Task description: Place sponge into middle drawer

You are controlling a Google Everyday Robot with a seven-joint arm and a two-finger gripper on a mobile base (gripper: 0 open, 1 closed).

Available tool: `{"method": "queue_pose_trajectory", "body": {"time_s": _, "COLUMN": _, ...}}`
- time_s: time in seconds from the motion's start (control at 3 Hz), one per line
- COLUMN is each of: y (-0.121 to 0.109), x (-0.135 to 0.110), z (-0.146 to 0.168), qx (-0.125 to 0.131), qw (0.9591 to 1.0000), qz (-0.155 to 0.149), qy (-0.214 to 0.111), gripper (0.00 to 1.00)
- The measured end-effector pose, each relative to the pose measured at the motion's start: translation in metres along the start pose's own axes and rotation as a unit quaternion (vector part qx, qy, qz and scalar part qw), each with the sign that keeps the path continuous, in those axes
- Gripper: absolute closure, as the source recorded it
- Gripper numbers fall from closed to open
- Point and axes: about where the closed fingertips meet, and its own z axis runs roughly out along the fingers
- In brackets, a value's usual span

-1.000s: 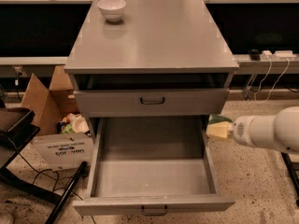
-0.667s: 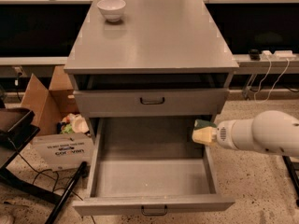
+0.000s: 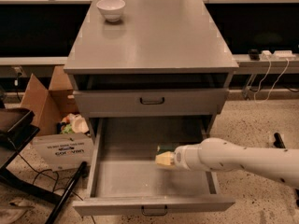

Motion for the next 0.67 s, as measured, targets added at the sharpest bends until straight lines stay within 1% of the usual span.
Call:
{"method": "queue_pose_trajectory", "body": {"time_s": 0.33, "y": 0.018, "x": 0.023, "z": 0.061, "qx": -0.037, "qw": 0.9993, "qz": 0.001, "qy": 0.008, "gripper": 1.0}}
{"method": "queue_pose_trajectory", "body": {"time_s": 0.67, "y": 0.036, "x": 0.039, "z": 0.111, "qx": -0.061, "qw": 0.998, "qz": 0.008, "qy": 0.016, "gripper": 1.0}}
